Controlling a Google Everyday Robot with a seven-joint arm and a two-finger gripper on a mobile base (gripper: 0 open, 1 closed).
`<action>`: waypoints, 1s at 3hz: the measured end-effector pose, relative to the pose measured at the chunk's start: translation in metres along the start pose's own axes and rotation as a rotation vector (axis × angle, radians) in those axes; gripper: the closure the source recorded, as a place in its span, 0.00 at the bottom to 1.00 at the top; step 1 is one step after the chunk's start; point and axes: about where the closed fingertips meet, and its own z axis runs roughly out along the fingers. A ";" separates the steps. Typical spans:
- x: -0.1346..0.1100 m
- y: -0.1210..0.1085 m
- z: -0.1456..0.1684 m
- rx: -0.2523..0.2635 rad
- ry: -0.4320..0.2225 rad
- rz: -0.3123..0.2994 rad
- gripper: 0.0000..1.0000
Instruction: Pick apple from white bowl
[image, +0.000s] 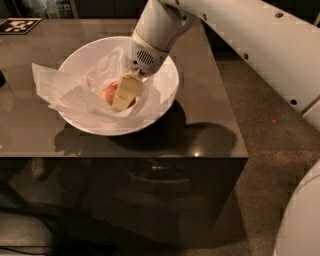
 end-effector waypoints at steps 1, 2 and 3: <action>-0.008 0.004 -0.003 -0.019 0.005 -0.013 1.00; -0.013 0.005 -0.002 -0.036 0.012 -0.024 1.00; -0.019 0.006 -0.015 -0.058 -0.017 -0.020 1.00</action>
Offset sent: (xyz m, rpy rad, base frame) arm -0.0069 0.0114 0.0132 -0.0180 0.0331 0.0631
